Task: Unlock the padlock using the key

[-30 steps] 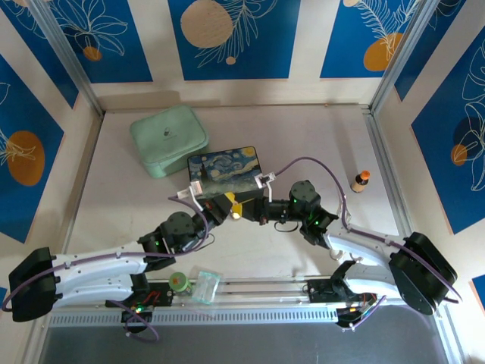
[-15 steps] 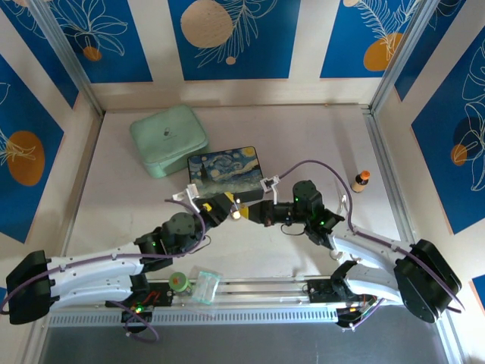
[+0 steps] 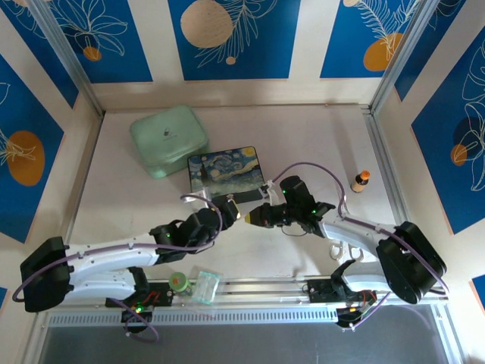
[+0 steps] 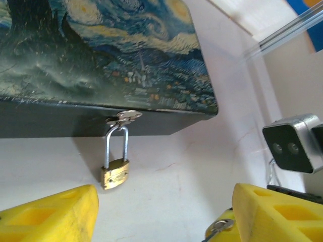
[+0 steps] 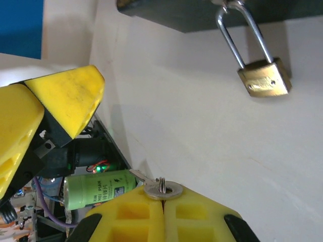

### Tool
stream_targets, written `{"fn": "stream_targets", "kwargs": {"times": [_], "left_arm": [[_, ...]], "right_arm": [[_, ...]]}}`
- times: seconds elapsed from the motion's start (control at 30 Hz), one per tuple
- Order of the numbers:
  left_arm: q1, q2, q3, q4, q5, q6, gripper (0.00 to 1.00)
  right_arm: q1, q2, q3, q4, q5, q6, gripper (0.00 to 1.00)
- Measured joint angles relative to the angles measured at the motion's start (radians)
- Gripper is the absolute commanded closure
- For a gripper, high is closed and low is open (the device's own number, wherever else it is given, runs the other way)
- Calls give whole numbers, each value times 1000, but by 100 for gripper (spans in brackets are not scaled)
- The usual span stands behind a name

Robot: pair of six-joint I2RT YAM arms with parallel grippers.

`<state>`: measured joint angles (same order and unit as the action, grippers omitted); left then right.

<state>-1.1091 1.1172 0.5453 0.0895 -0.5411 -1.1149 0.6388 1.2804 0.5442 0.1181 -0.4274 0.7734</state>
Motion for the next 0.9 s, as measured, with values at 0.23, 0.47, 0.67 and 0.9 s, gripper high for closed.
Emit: {"fn": "stream_targets", "kwargs": {"times": [0.23,0.47,0.67,0.9], "left_arm": [[0,-2,-63,154,35,-6,36],[-2,30,-77,277,89,-125,46],[-8,30,-77,264,92,-205,51],[-8,30,-77,210,92,-348,56]], "right_arm": [[-6,6,-2,59,-52,44,100],[31,-1,-2,103,-48,102,100],[42,-1,-2,185,-38,178,100],[82,-3,6,183,15,182,100]]}}
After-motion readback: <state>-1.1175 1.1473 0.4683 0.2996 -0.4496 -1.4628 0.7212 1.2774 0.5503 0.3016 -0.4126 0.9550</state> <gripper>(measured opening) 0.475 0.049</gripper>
